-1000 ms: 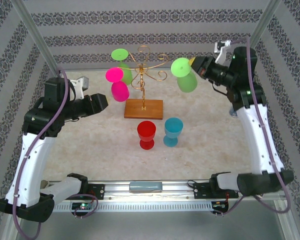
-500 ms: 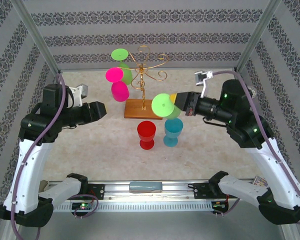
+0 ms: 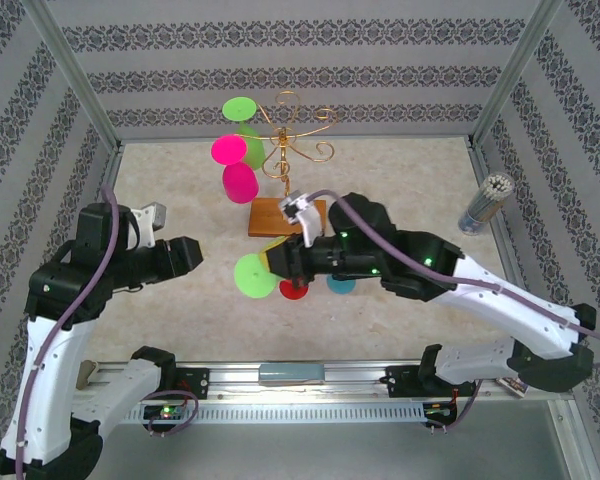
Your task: Take the wine glass off the wine glass rack
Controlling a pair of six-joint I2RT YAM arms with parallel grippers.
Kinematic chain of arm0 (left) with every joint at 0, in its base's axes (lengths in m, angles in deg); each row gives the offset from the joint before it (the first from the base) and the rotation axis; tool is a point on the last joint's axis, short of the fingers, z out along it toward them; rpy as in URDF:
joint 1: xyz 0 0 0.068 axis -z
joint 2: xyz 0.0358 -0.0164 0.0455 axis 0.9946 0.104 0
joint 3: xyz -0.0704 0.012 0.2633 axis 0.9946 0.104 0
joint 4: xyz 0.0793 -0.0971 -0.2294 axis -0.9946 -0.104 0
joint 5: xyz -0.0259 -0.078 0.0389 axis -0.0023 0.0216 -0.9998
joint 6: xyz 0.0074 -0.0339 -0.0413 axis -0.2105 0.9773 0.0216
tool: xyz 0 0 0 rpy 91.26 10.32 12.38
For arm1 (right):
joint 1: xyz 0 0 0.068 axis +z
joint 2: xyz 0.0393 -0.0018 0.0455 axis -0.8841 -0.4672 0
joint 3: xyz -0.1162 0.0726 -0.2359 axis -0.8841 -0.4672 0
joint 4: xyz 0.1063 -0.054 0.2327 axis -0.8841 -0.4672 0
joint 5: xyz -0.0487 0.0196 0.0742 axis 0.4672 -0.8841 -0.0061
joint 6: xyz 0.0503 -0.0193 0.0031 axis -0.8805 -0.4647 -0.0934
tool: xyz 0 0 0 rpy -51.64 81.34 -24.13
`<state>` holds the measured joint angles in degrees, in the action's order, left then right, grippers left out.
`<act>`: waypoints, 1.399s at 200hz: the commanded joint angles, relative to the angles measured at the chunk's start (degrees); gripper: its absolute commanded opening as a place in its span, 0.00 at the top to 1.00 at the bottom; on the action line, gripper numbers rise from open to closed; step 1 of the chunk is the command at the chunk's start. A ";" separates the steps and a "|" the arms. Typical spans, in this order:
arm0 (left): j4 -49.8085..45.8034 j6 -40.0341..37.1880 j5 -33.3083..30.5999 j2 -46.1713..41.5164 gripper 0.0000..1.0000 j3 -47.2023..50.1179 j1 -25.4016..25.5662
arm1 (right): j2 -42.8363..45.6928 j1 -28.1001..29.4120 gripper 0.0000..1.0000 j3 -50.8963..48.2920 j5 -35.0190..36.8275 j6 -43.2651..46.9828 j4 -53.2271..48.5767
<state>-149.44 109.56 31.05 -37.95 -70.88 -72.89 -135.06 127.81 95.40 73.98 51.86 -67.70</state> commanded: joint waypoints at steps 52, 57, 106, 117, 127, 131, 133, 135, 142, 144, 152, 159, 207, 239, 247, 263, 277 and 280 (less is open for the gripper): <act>-5.06 4.35 -1.94 -4.23 0.39 1.67 -0.68 | -7.85 7.15 1.00 5.98 2.71 9.60 3.41; -4.63 4.76 -1.36 -4.43 0.39 2.00 -0.68 | -8.37 7.63 1.00 6.15 2.55 10.46 3.45; -3.83 6.01 1.49 -5.03 0.38 3.59 -0.72 | -11.35 10.41 1.00 4.91 7.41 16.93 4.49; -4.01 6.06 1.61 -5.12 0.38 3.97 -0.70 | -11.82 10.87 1.00 4.07 9.16 18.77 5.06; -4.10 6.05 1.75 -5.24 0.38 4.19 -0.70 | -12.45 11.39 1.00 3.48 10.72 20.44 5.45; -4.10 6.18 1.80 -5.27 0.38 4.19 -0.68 | -12.72 11.66 1.00 3.33 11.34 21.14 5.59; -4.10 6.19 1.84 -5.26 0.38 4.26 -0.72 | -12.80 11.78 1.00 3.29 11.68 21.49 5.68; -4.10 6.21 1.85 -5.32 0.37 4.32 -0.71 | -12.93 11.88 1.00 3.21 12.03 21.84 5.76; -4.06 6.32 2.04 -5.33 0.37 4.41 -0.75 | -13.32 12.36 1.00 2.90 13.48 23.12 6.18; -4.02 6.33 2.12 -5.38 0.37 4.45 -0.76 | -13.41 12.48 1.00 2.79 13.89 23.48 6.28; -3.85 6.45 2.50 -5.34 0.37 4.57 -0.68 | -13.83 12.95 1.00 2.38 15.52 25.00 6.75; -3.68 6.54 2.82 -5.28 0.37 4.84 -0.68 | -14.14 13.37 1.00 1.94 16.68 26.17 7.32; -1.14 7.59 5.09 -4.77 0.37 7.09 -0.72 | -14.20 15.16 1.00 -3.23 22.57 31.69 13.82; -0.16 7.34 6.38 -3.67 0.37 7.72 -0.76 | -13.45 16.32 1.00 -8.12 28.25 35.25 19.38; -0.08 7.33 6.61 -3.41 0.37 7.93 -0.71 | -13.60 16.31 1.00 -9.06 29.72 35.58 20.45; 0.37 7.33 7.09 -3.05 0.37 8.43 -0.75 | -13.75 16.33 1.00 -10.71 32.85 36.72 22.02; 0.88 7.67 7.66 -2.86 0.37 9.14 -0.77 | -13.62 16.34 1.00 -11.97 35.42 37.55 23.32; 1.09 7.80 7.84 -2.88 0.37 9.33 -0.77 | -13.53 16.37 1.00 -12.25 35.66 37.86 23.69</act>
<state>-150.62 116.10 36.77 -41.01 -62.77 -72.89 -149.75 143.70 84.90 102.55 86.33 -49.78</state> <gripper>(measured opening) 0.627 0.055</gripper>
